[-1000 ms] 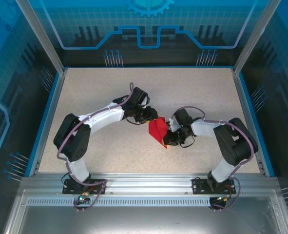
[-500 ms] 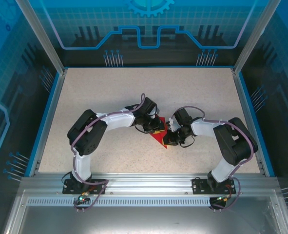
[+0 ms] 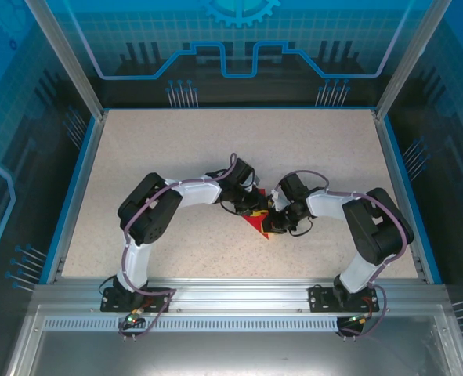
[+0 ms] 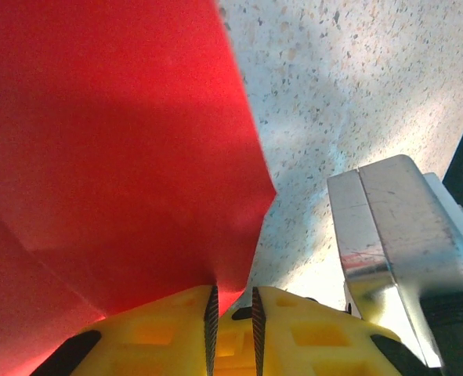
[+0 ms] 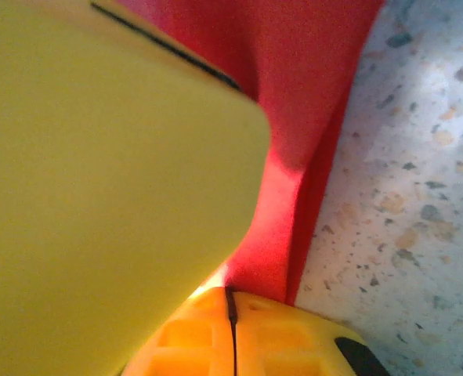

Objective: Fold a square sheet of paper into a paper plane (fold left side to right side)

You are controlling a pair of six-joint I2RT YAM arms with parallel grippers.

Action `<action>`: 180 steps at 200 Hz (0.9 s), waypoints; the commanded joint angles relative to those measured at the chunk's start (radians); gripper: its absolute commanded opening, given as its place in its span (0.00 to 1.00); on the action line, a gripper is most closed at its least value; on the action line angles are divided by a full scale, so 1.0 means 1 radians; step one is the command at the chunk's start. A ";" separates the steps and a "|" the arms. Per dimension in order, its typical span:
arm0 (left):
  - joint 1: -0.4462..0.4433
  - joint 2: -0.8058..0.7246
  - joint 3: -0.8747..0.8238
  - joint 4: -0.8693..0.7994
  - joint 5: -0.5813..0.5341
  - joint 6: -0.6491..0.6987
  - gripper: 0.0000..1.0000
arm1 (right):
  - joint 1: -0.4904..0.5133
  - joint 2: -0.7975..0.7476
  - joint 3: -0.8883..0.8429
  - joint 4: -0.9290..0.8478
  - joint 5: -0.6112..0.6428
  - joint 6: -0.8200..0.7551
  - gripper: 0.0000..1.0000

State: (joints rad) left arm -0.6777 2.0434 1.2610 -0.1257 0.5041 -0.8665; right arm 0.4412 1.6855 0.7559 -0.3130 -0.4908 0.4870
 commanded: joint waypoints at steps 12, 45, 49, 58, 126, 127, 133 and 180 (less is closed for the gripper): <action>-0.002 0.048 0.038 -0.023 -0.008 0.015 0.23 | 0.009 0.082 -0.045 -0.099 0.177 -0.001 0.06; 0.019 0.082 0.047 -0.056 -0.048 0.040 0.23 | 0.016 0.086 -0.049 -0.116 0.199 0.012 0.06; 0.021 0.085 0.046 -0.058 -0.049 0.044 0.23 | 0.017 0.088 -0.050 -0.118 0.201 0.014 0.06; 0.026 0.091 0.051 -0.070 -0.057 0.052 0.23 | 0.020 0.090 -0.049 -0.122 0.207 0.016 0.06; 0.094 0.120 0.087 -0.115 -0.084 0.104 0.24 | 0.031 0.093 -0.052 -0.134 0.225 0.024 0.05; 0.095 0.120 0.089 -0.117 -0.084 0.106 0.24 | 0.031 0.093 -0.052 -0.134 0.226 0.024 0.05; 0.103 0.124 0.103 -0.128 -0.086 0.113 0.24 | 0.033 0.094 -0.052 -0.134 0.228 0.024 0.05; 0.155 0.179 0.220 -0.212 -0.097 0.169 0.26 | 0.043 0.103 -0.052 -0.138 0.234 0.027 0.06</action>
State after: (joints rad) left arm -0.5873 2.1616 1.4204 -0.2726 0.5137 -0.7593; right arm 0.4519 1.6939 0.7677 -0.3397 -0.4683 0.5087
